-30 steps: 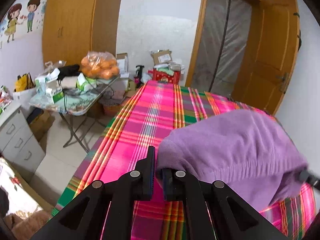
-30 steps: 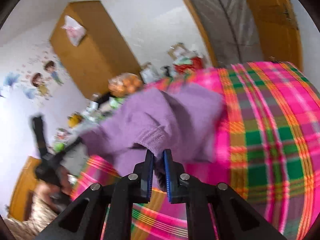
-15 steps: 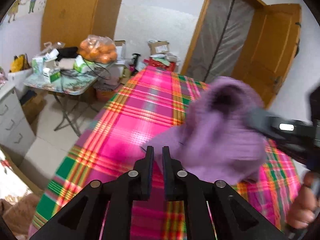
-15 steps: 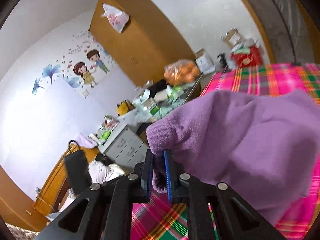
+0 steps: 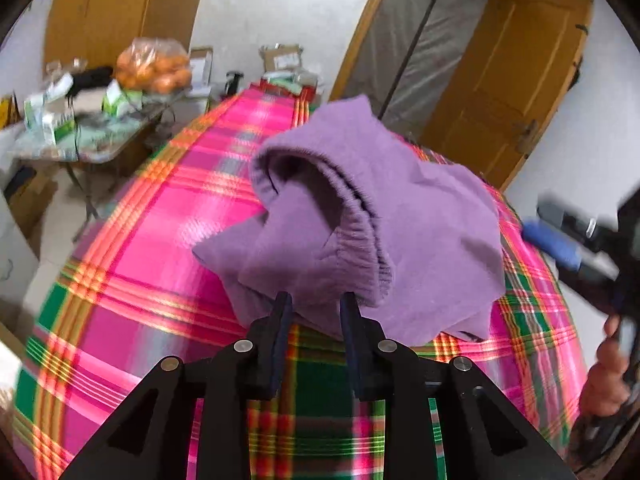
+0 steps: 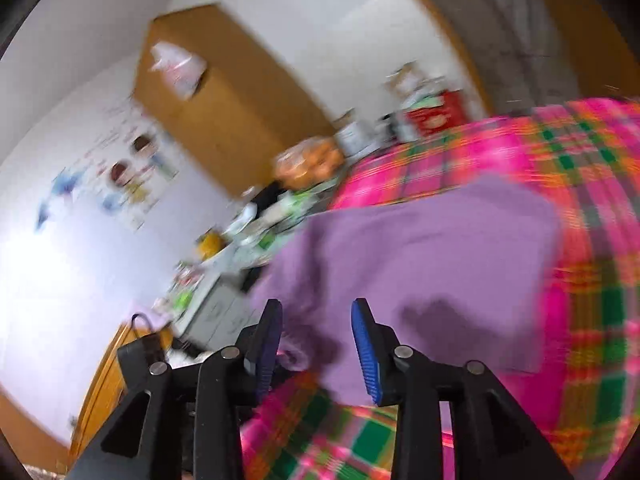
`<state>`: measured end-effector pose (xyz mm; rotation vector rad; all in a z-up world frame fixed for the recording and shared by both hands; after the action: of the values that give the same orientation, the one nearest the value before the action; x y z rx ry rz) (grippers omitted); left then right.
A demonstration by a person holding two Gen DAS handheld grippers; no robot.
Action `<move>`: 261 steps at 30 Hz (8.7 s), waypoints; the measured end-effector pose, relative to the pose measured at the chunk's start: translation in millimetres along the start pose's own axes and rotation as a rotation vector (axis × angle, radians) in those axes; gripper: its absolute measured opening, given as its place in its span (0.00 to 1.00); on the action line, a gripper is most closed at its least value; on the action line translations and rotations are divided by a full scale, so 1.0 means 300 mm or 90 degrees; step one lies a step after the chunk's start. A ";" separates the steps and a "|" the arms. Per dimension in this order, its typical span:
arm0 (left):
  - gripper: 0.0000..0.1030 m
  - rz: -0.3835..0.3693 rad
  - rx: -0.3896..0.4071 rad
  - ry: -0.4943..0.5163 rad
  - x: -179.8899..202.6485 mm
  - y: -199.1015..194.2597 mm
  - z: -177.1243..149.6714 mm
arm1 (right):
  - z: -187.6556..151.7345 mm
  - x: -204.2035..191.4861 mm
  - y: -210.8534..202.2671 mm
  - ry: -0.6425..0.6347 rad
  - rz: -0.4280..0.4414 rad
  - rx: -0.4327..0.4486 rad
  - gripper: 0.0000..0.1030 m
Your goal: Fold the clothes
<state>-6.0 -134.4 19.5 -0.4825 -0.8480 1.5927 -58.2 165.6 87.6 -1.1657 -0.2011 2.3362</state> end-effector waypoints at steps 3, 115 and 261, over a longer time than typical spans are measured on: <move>0.25 -0.026 0.002 -0.006 0.005 -0.014 -0.016 | -0.038 0.118 -0.052 0.034 -0.079 -0.006 0.37; 0.45 -0.060 0.067 0.071 0.204 -0.030 0.166 | 0.082 -0.072 0.131 0.034 0.190 -0.087 0.33; 0.06 -0.155 -0.078 -0.362 -0.201 0.027 0.263 | -0.237 -0.144 0.134 -0.401 -0.239 -0.096 0.46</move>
<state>-55.7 -212.9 55.3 0.0055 -1.3812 1.4702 3.4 102.6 59.7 -0.3660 -0.7563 2.2900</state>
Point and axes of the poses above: each gripper's, at about its wrist camera, not at the fingertips, and y roughly the way its jaws point, x to its right, z to its top, the point moved 1 cm from there along y, roughly the way its jaws point, and after that the axes turned 15 degrees about z, right-handed, at the moved point
